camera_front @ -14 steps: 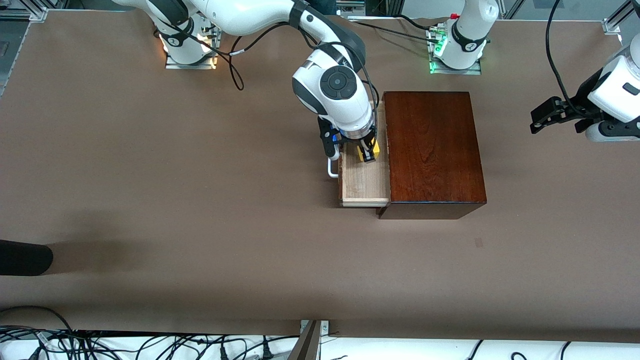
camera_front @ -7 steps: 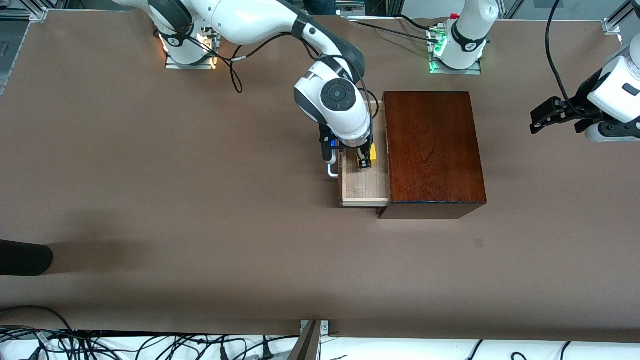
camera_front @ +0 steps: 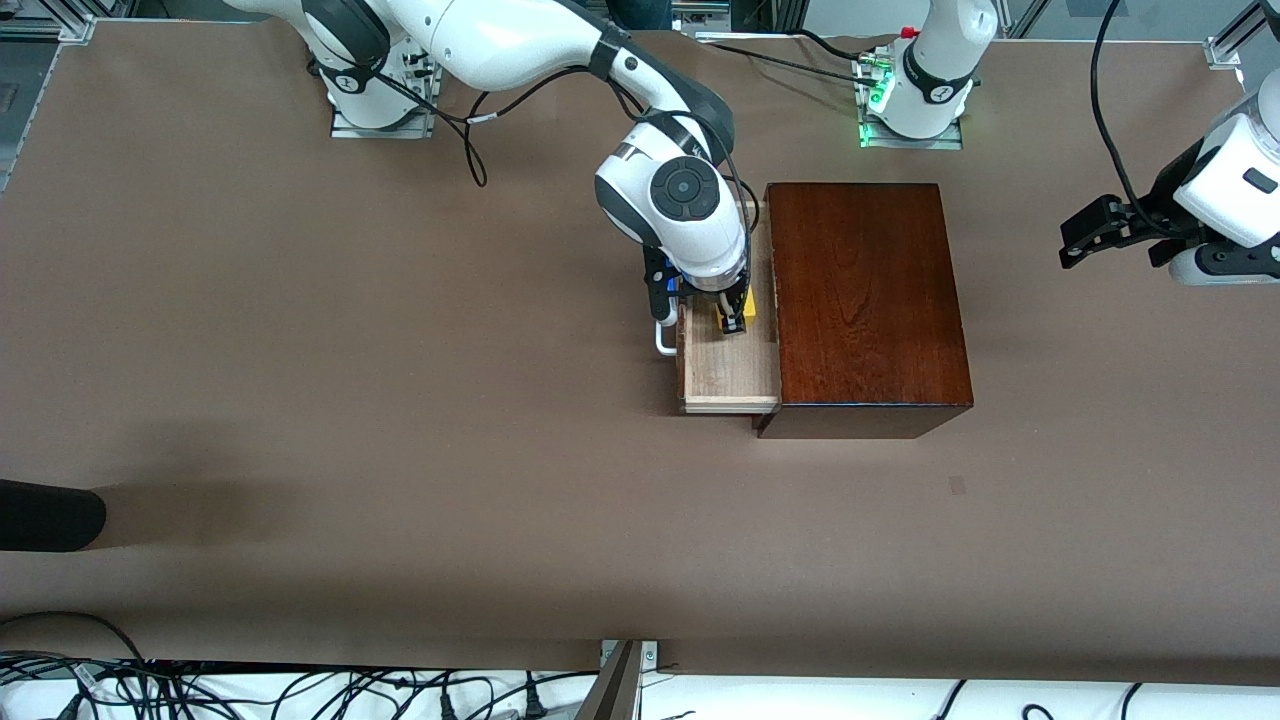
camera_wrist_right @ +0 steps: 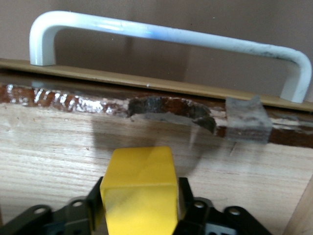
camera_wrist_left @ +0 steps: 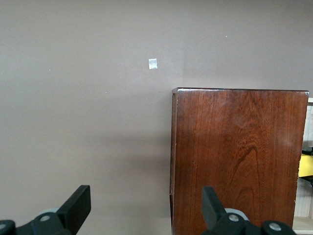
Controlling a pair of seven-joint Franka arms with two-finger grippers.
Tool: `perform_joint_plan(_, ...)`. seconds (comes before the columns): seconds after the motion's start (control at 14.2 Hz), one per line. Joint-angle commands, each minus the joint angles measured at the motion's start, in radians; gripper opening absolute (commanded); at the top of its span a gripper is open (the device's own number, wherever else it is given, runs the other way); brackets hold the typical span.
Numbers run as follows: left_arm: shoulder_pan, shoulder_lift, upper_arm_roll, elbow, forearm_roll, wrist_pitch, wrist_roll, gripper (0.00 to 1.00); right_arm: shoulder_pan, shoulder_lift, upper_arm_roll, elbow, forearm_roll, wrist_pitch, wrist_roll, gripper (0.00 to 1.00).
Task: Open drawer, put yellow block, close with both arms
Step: 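Lower the cube into the drawer and open the right gripper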
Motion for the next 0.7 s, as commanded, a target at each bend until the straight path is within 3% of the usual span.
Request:
perform_joint_plan(0.0, 0.001, 0.014, 0.004, 0.028, -0.012, -0.005, 0.024, 1.0, 0.012, 0.014, -0.007, 0.027, -0.018, -0.009, 0.024, 1.0)
perform_joint_plan(0.42, -0.001, 0.014, 0.004, 0.028, -0.018, -0.005, 0.018, 1.0, 0.009, -0.002, -0.026, 0.031, -0.018, -0.078, 0.019, 1.0)
perform_joint_plan(0.63, -0.001, 0.015, -0.001, 0.028, -0.021, -0.005, 0.012, 1.0, 0.008, -0.07, -0.057, 0.037, -0.033, -0.165, -0.02, 1.0)
